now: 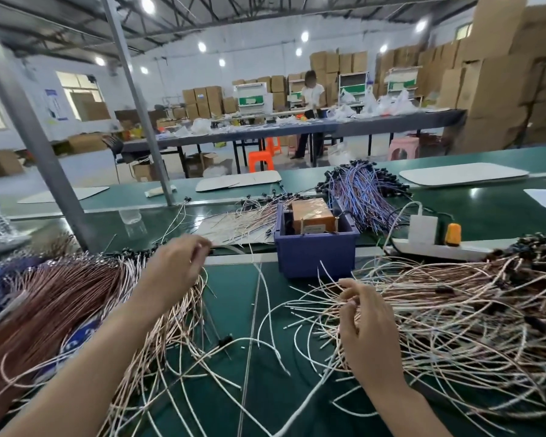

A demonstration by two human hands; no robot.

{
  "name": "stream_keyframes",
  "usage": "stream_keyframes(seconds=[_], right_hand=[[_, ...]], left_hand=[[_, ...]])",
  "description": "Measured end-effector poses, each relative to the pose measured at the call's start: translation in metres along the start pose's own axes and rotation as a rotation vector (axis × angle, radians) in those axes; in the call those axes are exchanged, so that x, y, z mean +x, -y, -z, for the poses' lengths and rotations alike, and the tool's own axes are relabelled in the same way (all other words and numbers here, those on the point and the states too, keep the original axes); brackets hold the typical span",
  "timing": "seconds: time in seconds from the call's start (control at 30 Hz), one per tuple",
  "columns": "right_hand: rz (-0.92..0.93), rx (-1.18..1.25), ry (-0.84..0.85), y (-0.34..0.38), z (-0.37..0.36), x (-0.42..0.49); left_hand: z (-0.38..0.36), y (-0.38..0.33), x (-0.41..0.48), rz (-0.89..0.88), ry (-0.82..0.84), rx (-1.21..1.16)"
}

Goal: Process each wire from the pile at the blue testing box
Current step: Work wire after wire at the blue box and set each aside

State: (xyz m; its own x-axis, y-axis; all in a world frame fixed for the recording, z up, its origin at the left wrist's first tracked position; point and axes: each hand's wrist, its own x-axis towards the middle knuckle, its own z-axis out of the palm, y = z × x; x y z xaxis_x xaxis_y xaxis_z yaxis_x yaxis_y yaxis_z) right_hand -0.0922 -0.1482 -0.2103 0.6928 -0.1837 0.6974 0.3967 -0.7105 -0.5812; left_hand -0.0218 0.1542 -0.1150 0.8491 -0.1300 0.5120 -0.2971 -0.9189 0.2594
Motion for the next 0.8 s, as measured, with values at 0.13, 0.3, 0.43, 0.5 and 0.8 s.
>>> stream_keyframes(seconds=[0.13, 0.3, 0.43, 0.5, 0.8], right_hand=[[-0.135, 0.296, 0.146, 0.018, 0.008, 0.015], [-0.586, 0.892, 0.517, 0.057, 0.009, 0.060], [-0.945, 1.323, 0.567, 0.070, 0.011, 0.089], [-1.039, 1.481, 0.442, 0.063, 0.019, 0.095], [-1.208, 1.676, 0.223, 0.050, 0.041, 0.092]], left_hand=[[0.042, -0.047, 0.017, 0.122, -0.353, -0.450], [0.026, -0.116, -0.005, 0.158, -0.279, -0.806], [-0.026, -0.151, -0.048, 0.077, -0.052, -0.877], [-0.043, -0.158, -0.066, 0.052, 0.024, -0.842], [-0.020, -0.159, -0.089, 0.149, -0.177, -0.933]])
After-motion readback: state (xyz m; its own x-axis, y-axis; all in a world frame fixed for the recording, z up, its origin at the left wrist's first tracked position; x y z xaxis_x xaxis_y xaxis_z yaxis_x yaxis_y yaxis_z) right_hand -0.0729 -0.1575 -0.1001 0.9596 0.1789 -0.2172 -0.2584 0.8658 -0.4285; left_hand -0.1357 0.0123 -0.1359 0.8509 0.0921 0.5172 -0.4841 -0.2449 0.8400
